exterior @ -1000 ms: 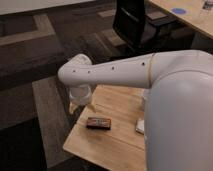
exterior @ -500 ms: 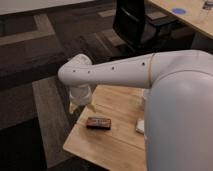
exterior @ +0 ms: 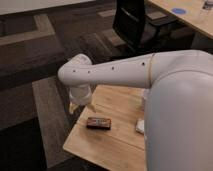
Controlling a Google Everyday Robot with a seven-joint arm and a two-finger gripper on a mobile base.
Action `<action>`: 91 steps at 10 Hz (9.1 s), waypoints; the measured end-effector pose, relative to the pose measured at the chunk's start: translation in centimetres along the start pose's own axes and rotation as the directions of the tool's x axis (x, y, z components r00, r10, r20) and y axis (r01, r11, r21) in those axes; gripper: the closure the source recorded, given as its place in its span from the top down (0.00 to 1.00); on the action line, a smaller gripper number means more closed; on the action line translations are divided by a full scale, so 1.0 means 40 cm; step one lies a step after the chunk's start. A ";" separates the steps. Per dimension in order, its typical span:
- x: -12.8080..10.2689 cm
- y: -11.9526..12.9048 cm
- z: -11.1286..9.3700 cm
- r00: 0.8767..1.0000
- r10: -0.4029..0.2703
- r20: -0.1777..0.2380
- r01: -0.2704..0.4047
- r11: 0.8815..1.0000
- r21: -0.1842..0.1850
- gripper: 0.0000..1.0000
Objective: Place the eraser on the white sponge
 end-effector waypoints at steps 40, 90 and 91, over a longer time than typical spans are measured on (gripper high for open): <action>0.033 -0.154 0.067 0.220 -0.966 -0.134 0.966 0.196 0.171 0.65; 0.121 -0.788 0.146 0.378 -0.920 -0.100 0.919 0.359 0.164 0.00; 0.129 -0.803 0.140 0.386 -0.916 -0.107 0.915 0.366 0.168 0.00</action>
